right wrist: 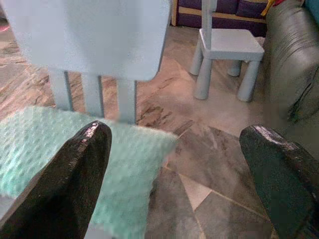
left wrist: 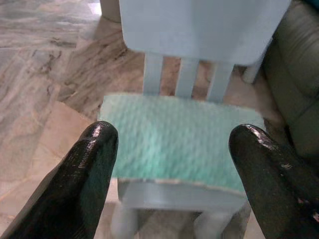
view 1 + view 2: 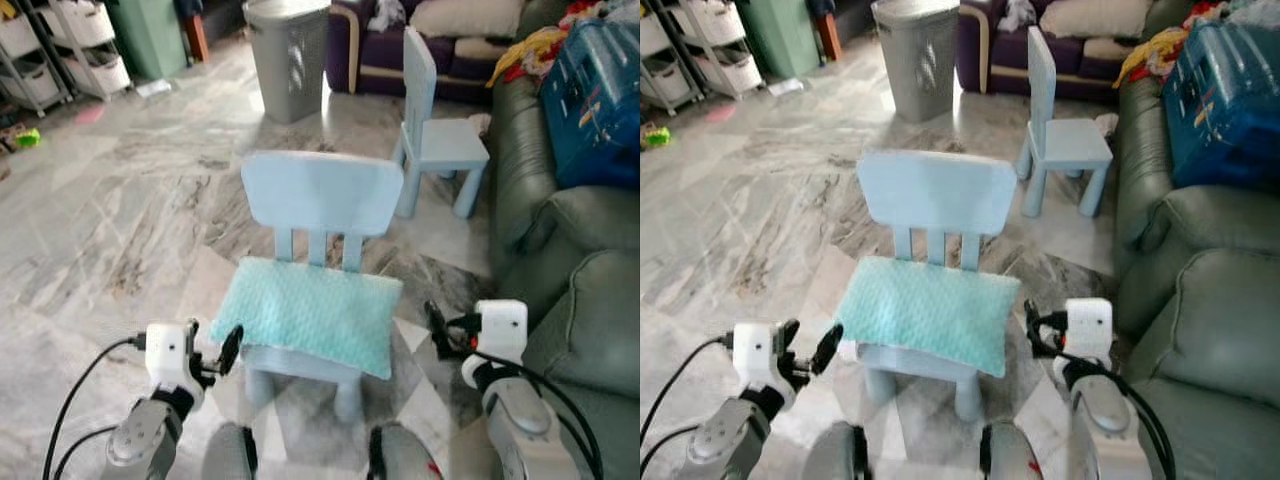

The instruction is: Move the pillow to the sofa

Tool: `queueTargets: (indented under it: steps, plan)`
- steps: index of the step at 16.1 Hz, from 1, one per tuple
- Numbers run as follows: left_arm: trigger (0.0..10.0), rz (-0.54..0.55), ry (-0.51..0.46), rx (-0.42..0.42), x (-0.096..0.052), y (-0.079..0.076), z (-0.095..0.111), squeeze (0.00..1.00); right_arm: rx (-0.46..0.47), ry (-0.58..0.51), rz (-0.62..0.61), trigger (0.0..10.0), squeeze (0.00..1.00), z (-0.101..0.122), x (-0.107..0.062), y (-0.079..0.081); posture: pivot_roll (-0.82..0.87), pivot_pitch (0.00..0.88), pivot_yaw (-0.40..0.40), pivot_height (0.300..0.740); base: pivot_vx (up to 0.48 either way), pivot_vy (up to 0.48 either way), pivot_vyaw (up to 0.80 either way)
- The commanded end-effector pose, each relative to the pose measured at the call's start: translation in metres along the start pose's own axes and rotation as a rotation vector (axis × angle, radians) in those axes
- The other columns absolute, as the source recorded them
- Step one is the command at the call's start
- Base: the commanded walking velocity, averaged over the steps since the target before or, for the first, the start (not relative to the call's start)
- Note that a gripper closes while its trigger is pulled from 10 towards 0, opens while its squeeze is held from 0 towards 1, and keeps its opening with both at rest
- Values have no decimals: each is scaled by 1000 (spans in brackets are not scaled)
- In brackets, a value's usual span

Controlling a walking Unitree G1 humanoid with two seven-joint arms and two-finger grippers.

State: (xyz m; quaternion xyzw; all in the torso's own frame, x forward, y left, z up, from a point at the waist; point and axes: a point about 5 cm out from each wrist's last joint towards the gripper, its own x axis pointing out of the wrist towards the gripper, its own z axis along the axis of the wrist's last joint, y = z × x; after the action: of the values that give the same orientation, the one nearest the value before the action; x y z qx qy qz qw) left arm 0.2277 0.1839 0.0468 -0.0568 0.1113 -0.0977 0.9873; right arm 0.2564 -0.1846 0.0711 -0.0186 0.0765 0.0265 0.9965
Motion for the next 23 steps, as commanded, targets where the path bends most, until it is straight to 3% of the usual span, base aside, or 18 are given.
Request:
queueTargets:
  steps: [1,16,23]
  plan:
    - [10000,5,14,20,-1,2,-1,0,2,1,16,10000,0,0,3,4,-79,132,40,567,0,0,0]
    - [10000,158,15,147,6,21,4,0,-8,-31,83,10000,0,8,21,15,-71,130,37,386,0,0,0]
    - [10000,288,-97,221,23,45,40,0,-4,-82,136,10000,0,24,36,20,-61,138,38,311,0,0,0]
